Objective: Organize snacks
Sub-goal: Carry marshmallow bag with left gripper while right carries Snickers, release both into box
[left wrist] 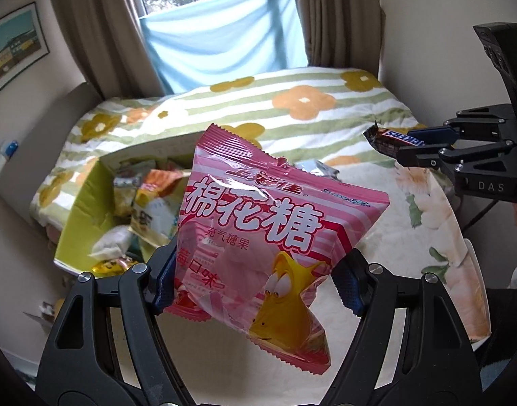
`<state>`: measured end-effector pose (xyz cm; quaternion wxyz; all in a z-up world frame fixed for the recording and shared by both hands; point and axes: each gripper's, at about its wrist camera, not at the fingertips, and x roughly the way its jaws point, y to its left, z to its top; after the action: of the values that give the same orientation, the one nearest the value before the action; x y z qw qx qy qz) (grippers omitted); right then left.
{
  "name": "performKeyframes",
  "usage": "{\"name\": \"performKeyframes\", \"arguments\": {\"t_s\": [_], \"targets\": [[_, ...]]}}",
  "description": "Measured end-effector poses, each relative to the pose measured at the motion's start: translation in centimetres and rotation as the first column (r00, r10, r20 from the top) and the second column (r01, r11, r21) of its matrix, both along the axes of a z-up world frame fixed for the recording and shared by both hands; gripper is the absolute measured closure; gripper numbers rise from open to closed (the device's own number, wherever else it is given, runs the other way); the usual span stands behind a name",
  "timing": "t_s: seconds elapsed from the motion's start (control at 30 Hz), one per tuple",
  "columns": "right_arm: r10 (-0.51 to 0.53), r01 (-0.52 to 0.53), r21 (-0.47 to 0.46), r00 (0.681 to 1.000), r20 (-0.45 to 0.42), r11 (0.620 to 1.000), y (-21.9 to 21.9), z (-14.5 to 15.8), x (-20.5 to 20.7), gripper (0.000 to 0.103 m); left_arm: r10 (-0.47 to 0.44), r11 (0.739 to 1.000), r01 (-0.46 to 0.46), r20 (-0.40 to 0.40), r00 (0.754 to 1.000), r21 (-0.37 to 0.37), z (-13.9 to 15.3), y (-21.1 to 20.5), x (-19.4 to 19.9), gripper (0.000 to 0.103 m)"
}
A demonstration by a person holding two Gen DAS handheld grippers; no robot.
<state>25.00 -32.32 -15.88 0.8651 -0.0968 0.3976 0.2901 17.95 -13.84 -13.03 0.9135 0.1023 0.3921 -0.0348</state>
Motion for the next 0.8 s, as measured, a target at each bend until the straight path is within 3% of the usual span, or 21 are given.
{"name": "performKeyframes", "arguments": {"t_s": [0.2,0.43,0.63,0.8], "targets": [[0.026,-0.028,0.041,0.998,0.051,0.999,4.8,3.8,0.3,0.077,0.055,0.998,-0.055,0.042,0.998,-0.020,2.3,5.4,2.4,0.031],[0.042,-0.046,0.070,0.997,0.067,0.996,12.7,5.8,1.3,0.077,0.097,0.995,-0.096,0.032,0.995,-0.042,3.1,14.0,5.1,0.031],[0.033,-0.035,0.083,0.999,0.022,0.996,19.4,5.4,2.8,0.077,0.125,0.989,-0.127,-0.035,0.992,-0.082,1.3,22.1,7.9,0.030],[-0.012,0.016,0.091,0.999,-0.040,0.996,23.5,3.6,4.4,0.077,0.090,0.991,-0.099,-0.103,0.991,-0.091,-1.6,26.2,9.9,0.030]]}}
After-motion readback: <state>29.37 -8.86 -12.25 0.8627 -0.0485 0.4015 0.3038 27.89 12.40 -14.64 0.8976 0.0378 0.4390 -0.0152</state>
